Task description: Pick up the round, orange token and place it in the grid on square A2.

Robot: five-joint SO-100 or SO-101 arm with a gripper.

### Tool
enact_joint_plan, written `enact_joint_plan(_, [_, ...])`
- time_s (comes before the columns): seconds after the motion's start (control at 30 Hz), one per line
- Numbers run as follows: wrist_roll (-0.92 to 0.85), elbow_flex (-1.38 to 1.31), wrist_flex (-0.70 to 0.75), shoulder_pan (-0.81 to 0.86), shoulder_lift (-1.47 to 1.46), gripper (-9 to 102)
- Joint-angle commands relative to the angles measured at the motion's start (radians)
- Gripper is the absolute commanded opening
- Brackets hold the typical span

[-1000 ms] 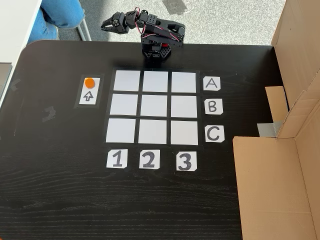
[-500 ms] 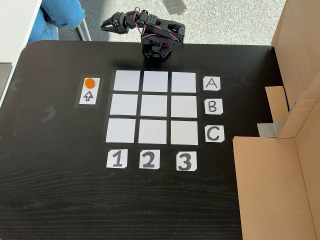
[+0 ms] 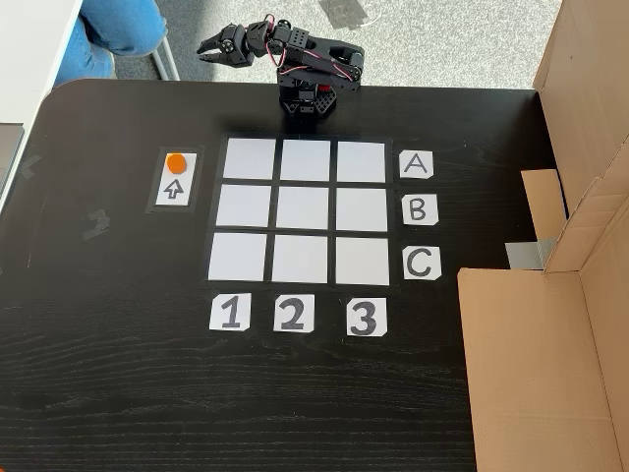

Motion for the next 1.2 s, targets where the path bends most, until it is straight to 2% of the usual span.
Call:
enact_joint_plan(0.0, [-0.02,-0.094,-0.021,-0.002,-0.135,14])
enact_joint_plan(0.2, [-0.028,-0.344,0.015,-0.071,-0.469,14])
enact_joint_plan(0.27, [-0.028,-0.453,0.069,-0.106,-0.571,15])
enact_joint_plan(0.47, [-0.021,-0.798,0.313,-0.178,-0.841,27])
enact_joint_plan(0.6, [0.023,-1.009,0.46,-0.23,-0.982,32])
enact_joint_plan(1.17, [0.147,-1.637,0.799,-0.391,-1.448,37])
